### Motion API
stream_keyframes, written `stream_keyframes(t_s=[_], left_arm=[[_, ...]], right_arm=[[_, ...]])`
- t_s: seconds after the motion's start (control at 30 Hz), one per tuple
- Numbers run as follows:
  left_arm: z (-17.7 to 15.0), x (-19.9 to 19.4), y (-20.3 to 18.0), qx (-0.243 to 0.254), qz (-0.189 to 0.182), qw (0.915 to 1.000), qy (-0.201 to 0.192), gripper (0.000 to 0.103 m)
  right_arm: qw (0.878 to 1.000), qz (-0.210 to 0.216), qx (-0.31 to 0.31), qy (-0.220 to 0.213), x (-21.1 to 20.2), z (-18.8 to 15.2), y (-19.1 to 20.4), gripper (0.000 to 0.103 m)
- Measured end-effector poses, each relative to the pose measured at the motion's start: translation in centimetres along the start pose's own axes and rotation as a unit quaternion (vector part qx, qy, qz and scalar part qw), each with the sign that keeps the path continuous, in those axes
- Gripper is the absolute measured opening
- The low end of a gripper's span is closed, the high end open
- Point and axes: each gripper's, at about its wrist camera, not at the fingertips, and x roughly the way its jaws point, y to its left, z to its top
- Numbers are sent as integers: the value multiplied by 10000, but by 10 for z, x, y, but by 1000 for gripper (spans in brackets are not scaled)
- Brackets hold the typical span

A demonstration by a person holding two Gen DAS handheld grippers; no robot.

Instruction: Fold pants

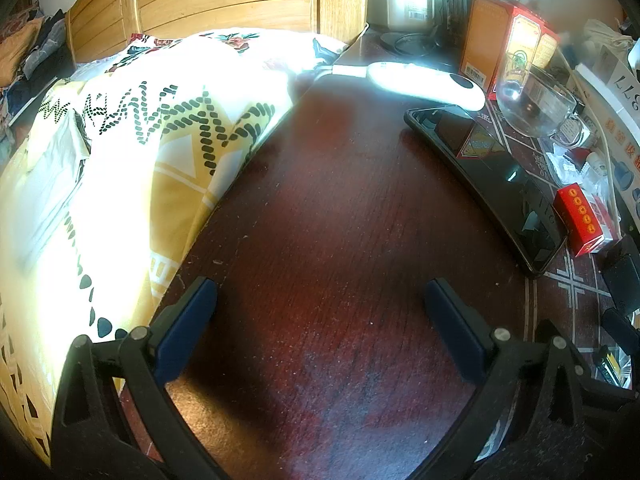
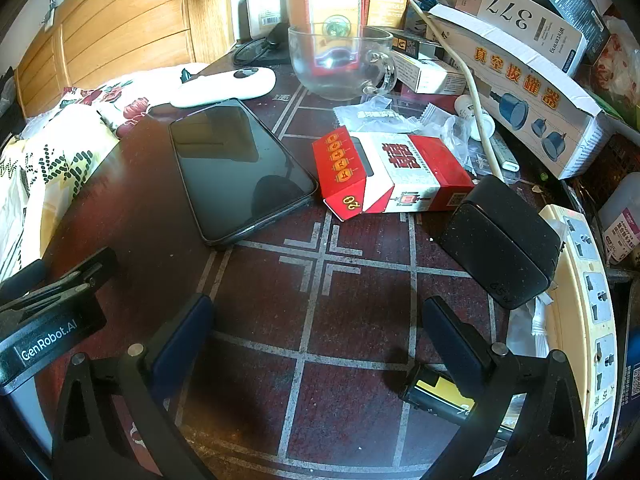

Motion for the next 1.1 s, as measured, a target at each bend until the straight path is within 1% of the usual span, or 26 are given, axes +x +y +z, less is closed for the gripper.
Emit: stream_keyframes(t_s=[1.1], left_arm=[[1,0,0,1,-13,10000,-15,103]], right_arm=[[10000,-2,1,2,0,0,0,103]])
